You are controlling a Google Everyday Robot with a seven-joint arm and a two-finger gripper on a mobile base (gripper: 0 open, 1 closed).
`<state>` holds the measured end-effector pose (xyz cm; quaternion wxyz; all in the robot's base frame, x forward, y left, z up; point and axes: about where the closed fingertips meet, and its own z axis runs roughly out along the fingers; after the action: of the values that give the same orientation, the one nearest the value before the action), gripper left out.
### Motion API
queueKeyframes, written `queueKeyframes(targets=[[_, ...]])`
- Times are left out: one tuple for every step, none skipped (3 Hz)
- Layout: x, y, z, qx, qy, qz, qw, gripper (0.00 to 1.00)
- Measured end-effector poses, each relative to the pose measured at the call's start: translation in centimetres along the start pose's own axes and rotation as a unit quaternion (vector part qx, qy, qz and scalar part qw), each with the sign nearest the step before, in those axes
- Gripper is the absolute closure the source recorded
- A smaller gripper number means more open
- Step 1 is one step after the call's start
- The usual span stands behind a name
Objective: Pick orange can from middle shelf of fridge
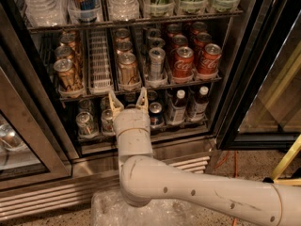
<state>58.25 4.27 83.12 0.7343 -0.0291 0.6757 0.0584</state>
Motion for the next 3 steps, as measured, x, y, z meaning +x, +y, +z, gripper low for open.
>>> queueKeyframes(targets=[[0.3,-0.8,1.5,0.019,-0.007,-0.011,0.9997,0.16],[0.5,-1.2,3.1,0.028,-0.013,-0.014,0.9994,0.09],[0.7,-1.4,4.0,0.034,-0.016,-0.016,0.9992,0.09]])
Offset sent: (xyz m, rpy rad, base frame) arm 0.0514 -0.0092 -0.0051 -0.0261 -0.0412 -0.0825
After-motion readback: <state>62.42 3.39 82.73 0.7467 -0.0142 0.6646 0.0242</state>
